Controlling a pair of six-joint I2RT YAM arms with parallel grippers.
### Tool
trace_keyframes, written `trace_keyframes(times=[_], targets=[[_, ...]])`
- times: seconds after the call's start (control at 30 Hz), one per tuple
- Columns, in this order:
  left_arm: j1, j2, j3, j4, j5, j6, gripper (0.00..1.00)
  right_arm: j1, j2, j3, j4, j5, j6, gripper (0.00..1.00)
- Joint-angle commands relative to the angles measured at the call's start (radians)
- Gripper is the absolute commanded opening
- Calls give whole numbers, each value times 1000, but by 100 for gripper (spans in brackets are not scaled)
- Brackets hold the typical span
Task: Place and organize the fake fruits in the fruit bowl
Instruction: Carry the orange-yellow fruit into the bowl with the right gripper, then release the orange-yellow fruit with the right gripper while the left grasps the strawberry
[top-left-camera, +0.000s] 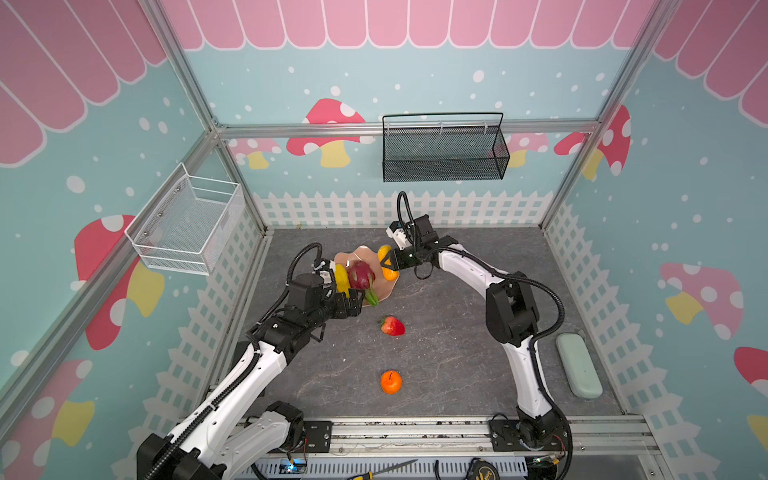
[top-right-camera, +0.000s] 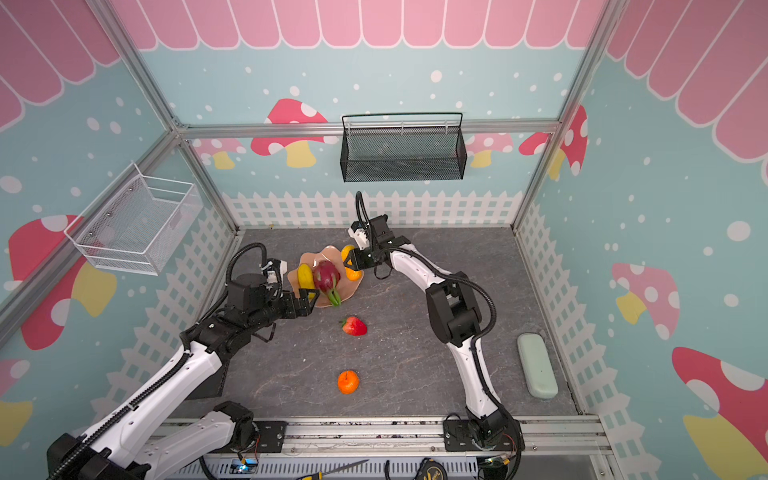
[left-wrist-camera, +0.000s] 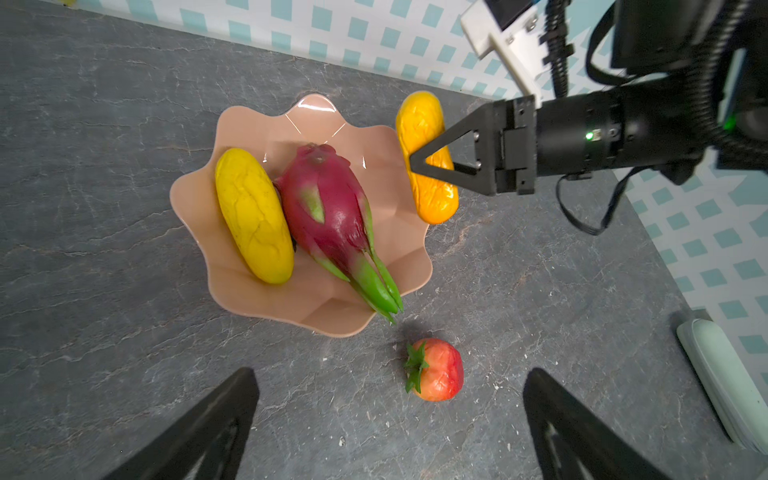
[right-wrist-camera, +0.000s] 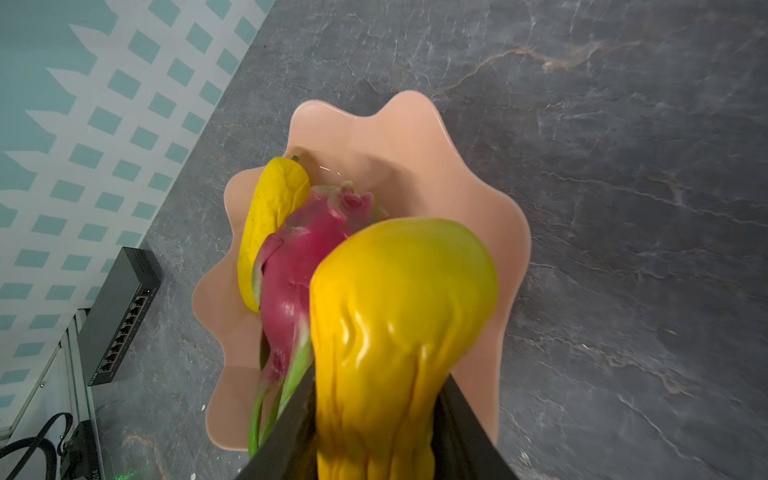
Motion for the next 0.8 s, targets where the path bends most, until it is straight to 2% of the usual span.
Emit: trace_keyframes(times=[0.0, 0.47, 0.77], targets=[[13, -10, -7, 0, 12, -7, 100, 22, 29, 70, -19, -41, 4, 38], [24, -3, -21, 27, 55, -18, 100, 37, 119, 110, -31, -2, 1, 42], [24, -9, -29, 31, 56, -18, 100, 39, 137, 125, -33, 21, -5, 55]])
